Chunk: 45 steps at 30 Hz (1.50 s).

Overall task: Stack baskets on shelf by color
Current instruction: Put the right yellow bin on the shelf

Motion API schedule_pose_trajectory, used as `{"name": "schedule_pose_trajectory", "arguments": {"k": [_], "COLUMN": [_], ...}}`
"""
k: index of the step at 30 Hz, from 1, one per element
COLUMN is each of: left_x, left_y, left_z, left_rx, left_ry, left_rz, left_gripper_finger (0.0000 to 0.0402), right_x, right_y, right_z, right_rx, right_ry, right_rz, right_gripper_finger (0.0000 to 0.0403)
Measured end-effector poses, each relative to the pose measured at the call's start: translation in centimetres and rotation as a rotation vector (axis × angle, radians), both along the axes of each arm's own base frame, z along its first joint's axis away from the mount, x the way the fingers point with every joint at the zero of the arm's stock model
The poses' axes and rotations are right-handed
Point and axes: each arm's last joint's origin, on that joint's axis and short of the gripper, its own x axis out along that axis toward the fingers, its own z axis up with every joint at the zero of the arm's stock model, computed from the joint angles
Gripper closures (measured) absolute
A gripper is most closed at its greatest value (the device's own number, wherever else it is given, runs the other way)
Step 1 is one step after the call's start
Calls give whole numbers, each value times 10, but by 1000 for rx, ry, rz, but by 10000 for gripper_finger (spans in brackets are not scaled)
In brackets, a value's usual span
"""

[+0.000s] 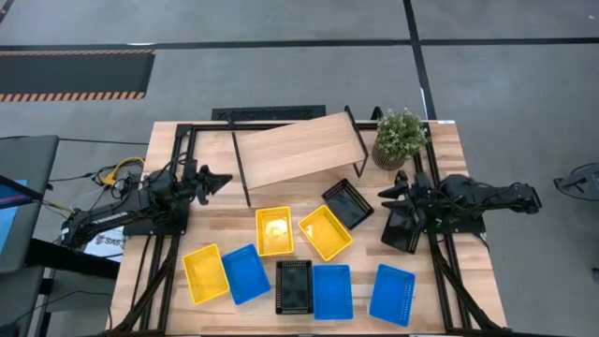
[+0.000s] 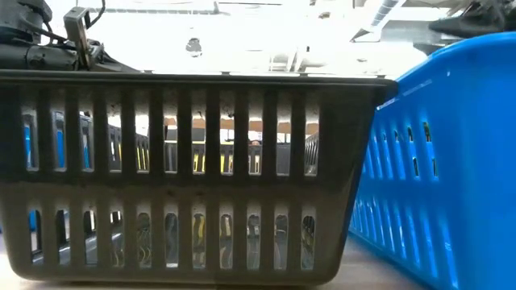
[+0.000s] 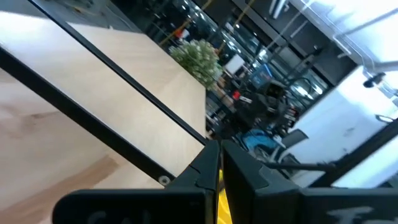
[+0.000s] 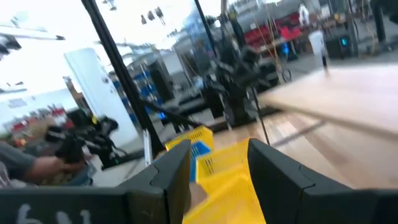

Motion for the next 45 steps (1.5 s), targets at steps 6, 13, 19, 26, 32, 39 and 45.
{"name": "schedule_pose_trajectory", "arguments": {"k": [6,13,19,26,32,39,45], "left_x": [-1,-8,-14,-19,-34,-44,-43], "left_y": [1,-2,-4,-8,-13,-16,-16], "left_z": [10,35,49,72,107,128,126], "left_rx": [27,125,166,174,233,282,253], "left_ry": [-99,-350,-502,-372,-246,-238,-212], "left_rz": [30,27,25,-21,10,16,8], "left_gripper_finger": [396,323,212,139,135,136,136], "right_x": [-1,-8,-18,-19,-27,-34,-31], "right_y": [0,-2,-4,-5,-10,-10,-10], "right_z": [5,26,43,44,62,75,71], "right_rx": [55,62,27,11,64,-109,-126], "right_ry": [-42,-275,-478,-490,-514,-535,-484], "right_rz": [14,-7,-32,-108,-265,-347,-347], "right_gripper_finger": [219,219,219,218,209,208,210]}}
